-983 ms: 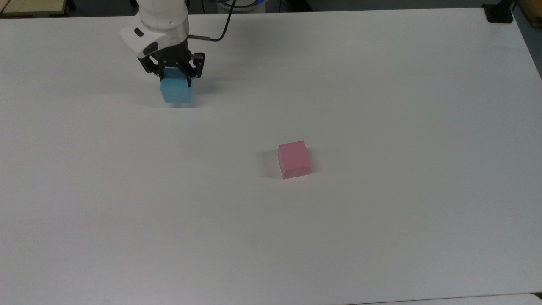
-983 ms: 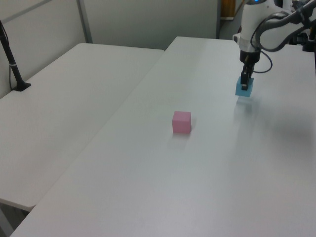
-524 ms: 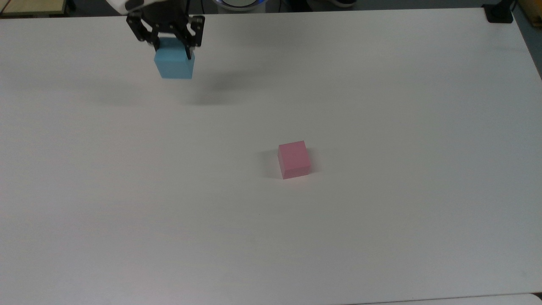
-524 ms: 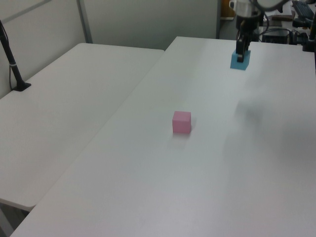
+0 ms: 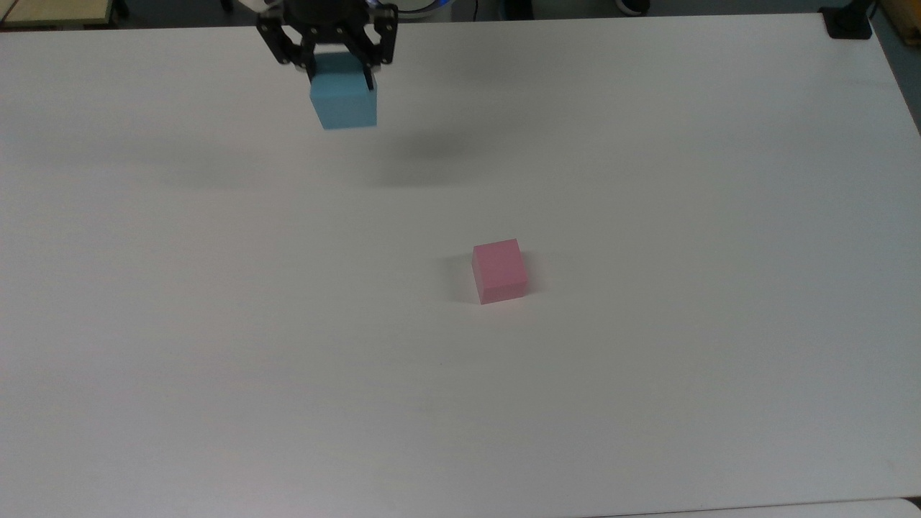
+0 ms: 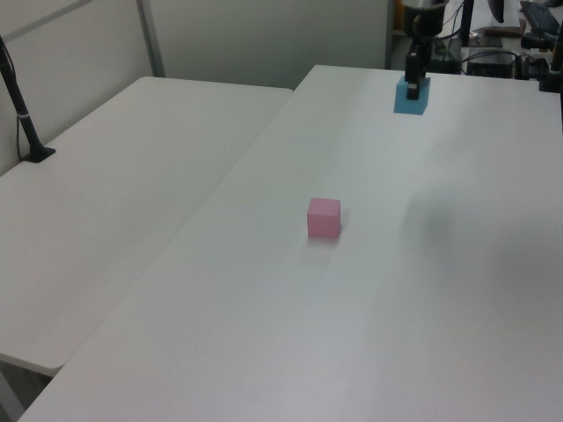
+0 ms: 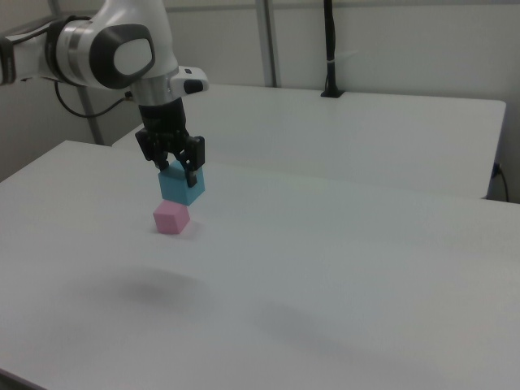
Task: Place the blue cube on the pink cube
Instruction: 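Lift the blue cube off the table, then carry the blue cube over the pink cube and lower it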
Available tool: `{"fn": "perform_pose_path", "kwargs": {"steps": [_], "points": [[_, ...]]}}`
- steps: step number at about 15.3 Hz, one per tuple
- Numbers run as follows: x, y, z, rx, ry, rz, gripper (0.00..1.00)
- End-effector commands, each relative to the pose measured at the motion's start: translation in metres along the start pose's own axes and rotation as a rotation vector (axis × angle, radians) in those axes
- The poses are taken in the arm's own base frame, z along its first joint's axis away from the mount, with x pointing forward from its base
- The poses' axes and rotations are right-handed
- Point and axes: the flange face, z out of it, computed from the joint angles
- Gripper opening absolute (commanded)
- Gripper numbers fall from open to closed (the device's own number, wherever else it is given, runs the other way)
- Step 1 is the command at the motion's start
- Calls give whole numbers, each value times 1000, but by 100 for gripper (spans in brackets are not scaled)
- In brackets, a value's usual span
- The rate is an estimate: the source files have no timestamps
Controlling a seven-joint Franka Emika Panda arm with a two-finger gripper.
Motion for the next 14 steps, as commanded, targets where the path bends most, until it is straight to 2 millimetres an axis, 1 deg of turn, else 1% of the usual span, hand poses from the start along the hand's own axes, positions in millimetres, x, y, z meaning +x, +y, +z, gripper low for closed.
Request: {"fn": "perform_pose_path", "kwargs": {"steps": [1,2,3,6,7,8,9,12,13,14], "points": [[34,-24,10,16,66,20,42],[43,-35,24,14,66,8,42],[57,-49,33,12,68,-20,40],[88,-71,63,-6,49,-27,40],[98,-76,69,-15,51,-30,40],[108,-87,74,-22,57,-47,40],[111,-95,77,-22,58,-58,40],[111,-121,75,-20,82,-95,40],[111,-126,74,-19,85,-102,40],[112,-133,65,-16,102,-106,40]]}}
